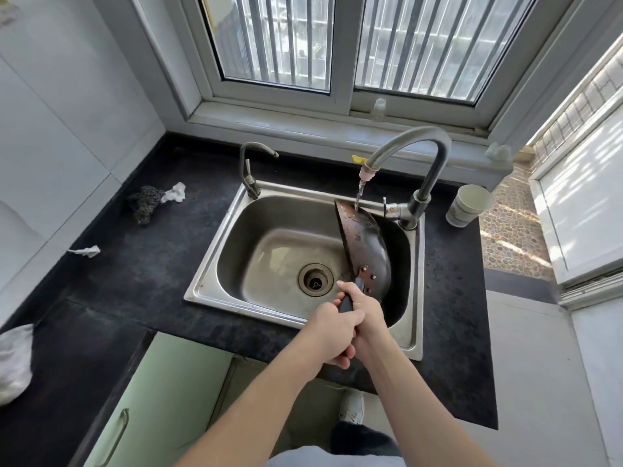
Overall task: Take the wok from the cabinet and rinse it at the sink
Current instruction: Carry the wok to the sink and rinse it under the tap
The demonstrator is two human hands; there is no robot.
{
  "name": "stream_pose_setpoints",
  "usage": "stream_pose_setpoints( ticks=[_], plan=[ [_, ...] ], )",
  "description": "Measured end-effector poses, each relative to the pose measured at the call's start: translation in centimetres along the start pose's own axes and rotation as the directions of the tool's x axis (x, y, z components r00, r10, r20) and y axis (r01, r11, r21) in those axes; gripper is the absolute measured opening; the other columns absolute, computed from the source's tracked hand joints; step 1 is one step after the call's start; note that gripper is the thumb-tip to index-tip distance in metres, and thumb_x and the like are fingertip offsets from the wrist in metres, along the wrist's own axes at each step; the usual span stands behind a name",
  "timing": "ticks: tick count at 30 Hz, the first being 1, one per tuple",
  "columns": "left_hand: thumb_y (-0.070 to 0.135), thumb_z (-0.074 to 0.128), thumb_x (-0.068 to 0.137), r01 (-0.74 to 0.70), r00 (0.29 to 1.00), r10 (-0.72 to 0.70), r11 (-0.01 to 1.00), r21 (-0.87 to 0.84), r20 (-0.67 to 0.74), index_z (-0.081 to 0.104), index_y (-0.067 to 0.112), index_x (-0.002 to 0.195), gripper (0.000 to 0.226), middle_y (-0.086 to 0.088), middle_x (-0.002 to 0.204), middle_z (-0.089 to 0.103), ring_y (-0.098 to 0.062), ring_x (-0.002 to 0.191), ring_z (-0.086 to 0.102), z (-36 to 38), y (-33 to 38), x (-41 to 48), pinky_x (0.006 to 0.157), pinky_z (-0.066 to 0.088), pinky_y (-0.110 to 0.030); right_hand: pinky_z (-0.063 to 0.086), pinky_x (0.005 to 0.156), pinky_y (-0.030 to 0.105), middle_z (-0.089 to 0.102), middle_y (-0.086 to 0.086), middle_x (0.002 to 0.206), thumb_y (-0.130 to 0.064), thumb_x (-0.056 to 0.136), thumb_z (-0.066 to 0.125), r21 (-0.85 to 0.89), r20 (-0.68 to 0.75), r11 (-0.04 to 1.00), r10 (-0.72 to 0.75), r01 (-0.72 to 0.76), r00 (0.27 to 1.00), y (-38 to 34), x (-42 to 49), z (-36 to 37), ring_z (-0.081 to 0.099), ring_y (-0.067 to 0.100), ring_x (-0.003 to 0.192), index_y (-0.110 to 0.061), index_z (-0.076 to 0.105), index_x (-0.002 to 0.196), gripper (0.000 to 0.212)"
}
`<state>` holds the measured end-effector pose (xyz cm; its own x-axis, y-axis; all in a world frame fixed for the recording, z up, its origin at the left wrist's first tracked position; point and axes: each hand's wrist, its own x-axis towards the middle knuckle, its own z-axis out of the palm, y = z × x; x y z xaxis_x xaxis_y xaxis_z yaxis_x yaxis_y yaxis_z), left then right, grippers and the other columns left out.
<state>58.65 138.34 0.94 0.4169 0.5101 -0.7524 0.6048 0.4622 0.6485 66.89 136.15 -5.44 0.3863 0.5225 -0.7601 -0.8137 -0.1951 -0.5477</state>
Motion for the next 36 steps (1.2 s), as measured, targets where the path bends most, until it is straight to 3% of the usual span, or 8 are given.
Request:
stream_pose_setpoints(
  ticks=[4, 9, 19, 22, 27, 32, 34, 36],
  plan=[
    [0.029, 0.056, 0.096, 0.016, 1.0, -0.015, 0.997, -0.074, 0.01, 0.056, 0.004, 0.103, 0.026, -0.005, 0.069, 0.054, -0.012, 0.042, 0.051, 0.5, 0.8, 0.2, 0.037, 0.041, -0.023, 0.05, 0.046, 0.027, 0.059, 0.004, 0.057, -0.009, 0.085, 0.074, 0.002, 0.008, 1.0, 0.015, -0.015, 1.0, -1.1, 0.1, 0.0, 0.058, 0.014, 0.044, -0.008, 0.059, 0.071, 0.022],
    [0.023, 0.061, 0.093, 0.009, 1.0, -0.006, 0.995, -0.1, 0.03, 0.058, 0.0, 0.108, 0.028, -0.005, 0.073, 0.055, -0.011, 0.04, 0.053, 0.4, 1.3, 0.5, 0.037, 0.042, -0.021, 0.049, 0.043, 0.025, 0.059, 0.006, 0.052, -0.01, 0.086, 0.075, -0.04, 0.024, 0.999, 0.037, -0.036, 0.999, -2.1, 0.2, 0.1, 0.056, 0.016, 0.04, -0.006, 0.058, 0.064, 0.028],
    [0.024, 0.067, 0.09, -0.041, 0.999, 0.039, 0.997, 0.07, 0.036, 0.06, 0.004, 0.11, 0.03, -0.007, 0.073, 0.065, -0.013, 0.048, 0.061, -0.6, -0.1, 0.4, 0.046, 0.05, -0.025, 0.051, 0.048, 0.028, 0.057, 0.007, 0.052, -0.009, 0.081, 0.081, -0.122, 0.012, 0.99, -0.075, 0.076, 0.997, -0.9, 0.8, 0.5, 0.055, 0.014, 0.043, -0.005, 0.059, 0.06, 0.03],
    [0.026, 0.067, 0.091, -0.044, 0.998, 0.041, 0.994, 0.103, 0.038, 0.061, 0.006, 0.111, 0.029, -0.009, 0.073, 0.067, -0.015, 0.051, 0.063, -0.7, -0.5, 0.5, 0.048, 0.053, -0.026, 0.05, 0.044, 0.024, 0.057, 0.005, 0.048, -0.008, 0.082, 0.08, -0.14, 0.015, 0.987, -0.084, 0.085, 0.996, -0.8, 0.8, 0.4, 0.056, 0.012, 0.04, -0.006, 0.058, 0.062, 0.03],
    [0.027, 0.068, 0.09, -0.051, 0.998, 0.046, 0.99, 0.133, 0.041, 0.06, 0.009, 0.114, 0.031, -0.012, 0.087, 0.072, -0.018, 0.057, 0.066, -0.8, -1.3, 0.9, 0.049, 0.054, -0.027, 0.05, 0.043, 0.023, 0.057, 0.003, 0.046, -0.007, 0.082, 0.079, -0.181, 0.019, 0.979, -0.093, 0.095, 0.995, -0.4, 1.0, 0.3, 0.056, 0.012, 0.039, -0.005, 0.057, 0.064, 0.029],
    [0.016, 0.065, 0.09, -0.067, 0.997, 0.064, 0.996, 0.053, 0.052, 0.06, 0.007, 0.11, 0.023, -0.011, 0.074, 0.066, -0.015, 0.051, 0.061, -1.4, -2.7, 0.7, 0.045, 0.049, -0.025, 0.059, 0.059, 0.03, 0.056, 0.006, 0.058, -0.011, 0.087, 0.076, 0.024, 0.113, 0.999, 0.045, -0.048, 0.993, 1.1, 1.3, 0.2, 0.062, 0.017, 0.05, -0.007, 0.056, 0.072, 0.025],
    [0.014, 0.065, 0.089, -0.065, 0.997, 0.064, 0.998, 0.022, 0.046, 0.061, 0.007, 0.108, 0.02, -0.01, 0.069, 0.065, -0.013, 0.049, 0.06, -1.8, -3.4, 0.4, 0.044, 0.048, -0.023, 0.06, 0.058, 0.028, 0.053, 0.002, 0.06, -0.013, 0.088, 0.075, 0.136, 0.164, 0.982, 0.108, -0.131, 0.98, 1.7, 1.4, 0.4, 0.057, 0.013, 0.049, -0.009, 0.054, 0.074, 0.025],
    [0.013, 0.064, 0.09, -0.056, 0.997, 0.056, 0.998, 0.001, 0.049, 0.062, 0.006, 0.109, 0.02, -0.009, 0.065, 0.064, -0.012, 0.048, 0.059, -2.1, -4.2, 0.3, 0.044, 0.048, -0.022, 0.057, 0.055, 0.028, 0.05, 0.001, 0.06, -0.014, 0.088, 0.075, 0.106, 0.181, 0.987, 0.101, -0.121, 0.978, 2.3, 1.6, 0.5, 0.052, 0.011, 0.047, -0.01, 0.052, 0.075, 0.027]
  ],
)
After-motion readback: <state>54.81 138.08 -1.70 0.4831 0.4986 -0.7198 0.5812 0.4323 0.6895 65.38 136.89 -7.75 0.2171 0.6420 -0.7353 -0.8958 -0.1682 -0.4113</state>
